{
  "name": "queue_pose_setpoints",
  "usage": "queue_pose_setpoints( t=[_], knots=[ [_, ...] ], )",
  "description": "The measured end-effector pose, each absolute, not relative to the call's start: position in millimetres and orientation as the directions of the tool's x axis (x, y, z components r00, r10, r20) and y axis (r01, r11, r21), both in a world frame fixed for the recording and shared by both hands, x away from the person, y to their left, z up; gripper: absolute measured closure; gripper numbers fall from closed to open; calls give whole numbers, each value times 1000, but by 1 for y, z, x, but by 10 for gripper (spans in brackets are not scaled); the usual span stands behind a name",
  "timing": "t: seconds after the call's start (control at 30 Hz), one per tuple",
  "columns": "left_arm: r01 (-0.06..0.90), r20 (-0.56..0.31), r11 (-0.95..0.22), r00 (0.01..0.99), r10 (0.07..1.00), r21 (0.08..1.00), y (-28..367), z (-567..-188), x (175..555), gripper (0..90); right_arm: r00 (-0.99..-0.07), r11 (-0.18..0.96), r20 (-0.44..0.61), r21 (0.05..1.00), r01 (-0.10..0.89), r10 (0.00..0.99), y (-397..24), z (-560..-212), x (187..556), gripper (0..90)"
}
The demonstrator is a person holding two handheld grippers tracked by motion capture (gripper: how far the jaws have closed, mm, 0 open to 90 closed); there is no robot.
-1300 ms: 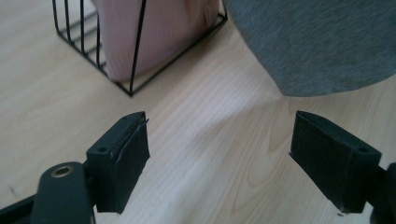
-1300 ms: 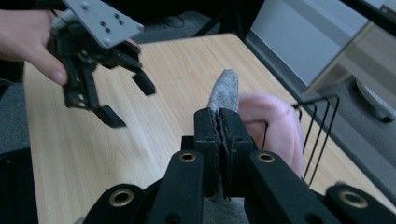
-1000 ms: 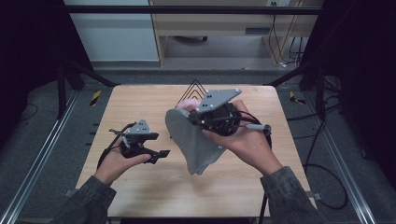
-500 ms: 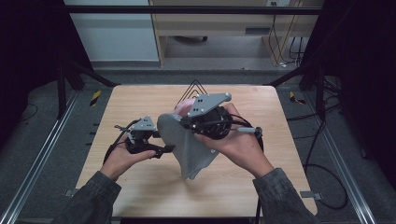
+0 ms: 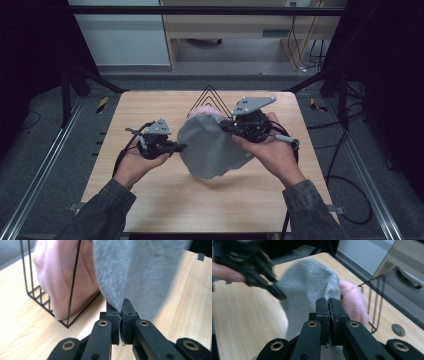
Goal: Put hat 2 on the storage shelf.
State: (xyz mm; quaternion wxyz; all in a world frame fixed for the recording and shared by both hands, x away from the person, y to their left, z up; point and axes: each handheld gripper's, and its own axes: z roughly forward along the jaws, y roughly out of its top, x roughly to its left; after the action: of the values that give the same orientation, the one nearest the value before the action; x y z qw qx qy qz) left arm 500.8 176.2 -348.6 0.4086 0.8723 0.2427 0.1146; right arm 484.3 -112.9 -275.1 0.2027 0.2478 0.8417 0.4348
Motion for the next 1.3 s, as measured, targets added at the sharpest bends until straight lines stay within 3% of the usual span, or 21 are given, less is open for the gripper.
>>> queue_pose_setpoints(
  t=[0.43,0.97,1.3],
  knots=[
    [307,74,-563,829,554,768,176,-271,510,869,-747,374,-48,886,274,663,-133,-257,503,871],
    [260,125,-536,806,579,803,169,-231,524,871,-728,301,-18,917,261,686,-141,-228,520,871],
    [240,123,-497,797,591,834,167,-206,546,872,-704,249,-1,936,250,710,-146,-201,553,871]
  ],
)
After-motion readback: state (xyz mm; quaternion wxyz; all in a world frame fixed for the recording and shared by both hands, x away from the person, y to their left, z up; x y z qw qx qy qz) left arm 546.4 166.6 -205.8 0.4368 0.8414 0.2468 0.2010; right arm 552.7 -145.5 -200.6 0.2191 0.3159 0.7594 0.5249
